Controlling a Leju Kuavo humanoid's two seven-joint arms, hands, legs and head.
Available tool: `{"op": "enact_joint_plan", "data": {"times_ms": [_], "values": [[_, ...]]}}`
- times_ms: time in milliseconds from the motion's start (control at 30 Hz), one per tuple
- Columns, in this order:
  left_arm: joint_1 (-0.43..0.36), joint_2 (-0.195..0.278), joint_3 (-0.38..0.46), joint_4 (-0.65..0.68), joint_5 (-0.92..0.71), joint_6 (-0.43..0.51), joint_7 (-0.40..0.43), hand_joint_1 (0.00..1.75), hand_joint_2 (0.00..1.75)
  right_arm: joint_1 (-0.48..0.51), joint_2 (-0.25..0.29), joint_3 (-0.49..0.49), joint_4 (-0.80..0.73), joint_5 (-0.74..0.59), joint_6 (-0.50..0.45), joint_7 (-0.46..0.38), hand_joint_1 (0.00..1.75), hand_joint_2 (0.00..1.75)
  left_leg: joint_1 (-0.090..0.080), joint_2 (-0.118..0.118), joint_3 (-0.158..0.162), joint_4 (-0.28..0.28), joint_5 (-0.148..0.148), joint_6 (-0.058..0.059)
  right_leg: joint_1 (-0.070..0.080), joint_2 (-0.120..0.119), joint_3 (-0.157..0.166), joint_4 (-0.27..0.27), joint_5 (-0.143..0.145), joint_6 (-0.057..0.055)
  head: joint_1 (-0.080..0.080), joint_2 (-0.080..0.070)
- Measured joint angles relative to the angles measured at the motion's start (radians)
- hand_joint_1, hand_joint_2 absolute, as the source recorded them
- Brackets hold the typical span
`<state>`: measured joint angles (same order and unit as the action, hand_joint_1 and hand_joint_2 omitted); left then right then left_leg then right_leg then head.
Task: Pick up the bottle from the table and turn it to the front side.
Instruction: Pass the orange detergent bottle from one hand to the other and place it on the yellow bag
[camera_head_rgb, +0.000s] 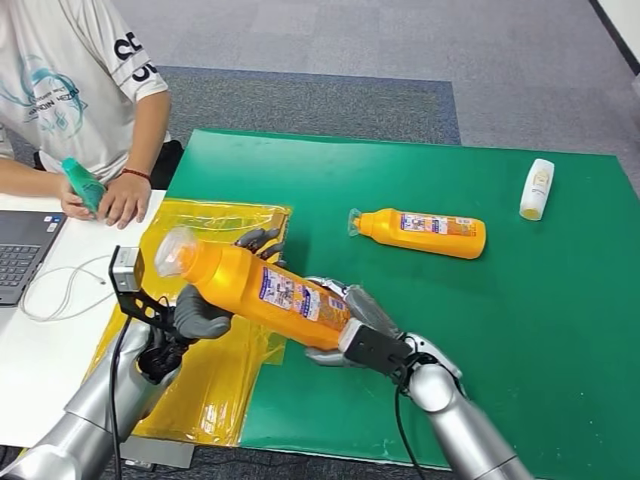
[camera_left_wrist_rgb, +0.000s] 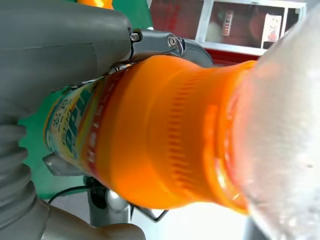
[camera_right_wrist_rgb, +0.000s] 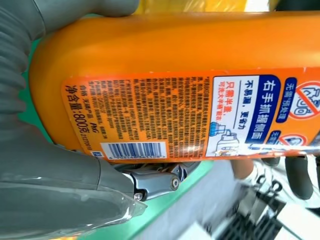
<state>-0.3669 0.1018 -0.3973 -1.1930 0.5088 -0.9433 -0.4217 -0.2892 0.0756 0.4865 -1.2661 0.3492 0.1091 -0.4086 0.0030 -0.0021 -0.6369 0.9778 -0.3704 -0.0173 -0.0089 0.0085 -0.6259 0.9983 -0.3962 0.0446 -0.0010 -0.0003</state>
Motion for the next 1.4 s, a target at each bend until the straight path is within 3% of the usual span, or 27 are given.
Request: {"op": "enact_joint_plan", "data": {"times_ms": [333,467,700,1333,1367,1400], "values": [[0.001,0.0,0.003,0.003,-0.018,0.017,-0.001,0.03,1.75,0.022,0.008,0.026,-0.03,0.068,-0.034,0.022,1.75,1.75,0.0,0.0,0.0,0.0,0.0,0.0,0.0,0.0,0.0,0.0,0.0,0.0,0.0,0.0],[0.0,0.0,0.003,0.01,-0.044,0.037,-0.006,1.75,1.75,0.026,0.008,0.028,-0.033,0.066,-0.035,0.024,1.75,1.75,0.0,0.0,0.0,0.0,0.0,0.0,0.0,0.0,0.0,0.0,0.0,0.0,0.0,0.0],[0.0,-0.003,0.006,0.025,-0.114,0.078,-0.049,1.75,1.75,0.035,0.008,0.022,-0.033,0.055,-0.031,0.027,1.75,1.75,0.0,0.0,0.0,0.0,0.0,0.0,0.0,0.0,0.0,0.0,0.0,0.0,0.0,0.0],[0.01,-0.014,0.024,0.029,-0.131,0.09,-0.071,1.75,1.75,0.04,0.008,0.022,-0.032,0.047,-0.016,0.026,1.72,1.75,0.0,0.0,0.0,0.0,0.0,0.0,0.0,0.0,0.0,0.0,0.0,0.0,0.0,0.0],[0.012,-0.015,0.026,0.029,-0.134,0.089,-0.074,1.75,1.75,0.04,0.008,0.022,-0.031,0.046,-0.012,0.026,1.45,1.75,0.0,0.0,0.0,0.0,0.0,0.0,0.0,0.0,0.0,0.0,0.0,0.0,0.0,0.0],[0.014,-0.017,0.028,0.029,-0.136,0.089,-0.076,1.75,1.75,0.04,0.008,0.022,-0.03,0.046,-0.009,0.026,1.01,1.75,0.0,0.0,0.0,0.0,0.0,0.0,0.0,0.0,0.0,0.0,0.0,0.0,0.0,0.0]]}}
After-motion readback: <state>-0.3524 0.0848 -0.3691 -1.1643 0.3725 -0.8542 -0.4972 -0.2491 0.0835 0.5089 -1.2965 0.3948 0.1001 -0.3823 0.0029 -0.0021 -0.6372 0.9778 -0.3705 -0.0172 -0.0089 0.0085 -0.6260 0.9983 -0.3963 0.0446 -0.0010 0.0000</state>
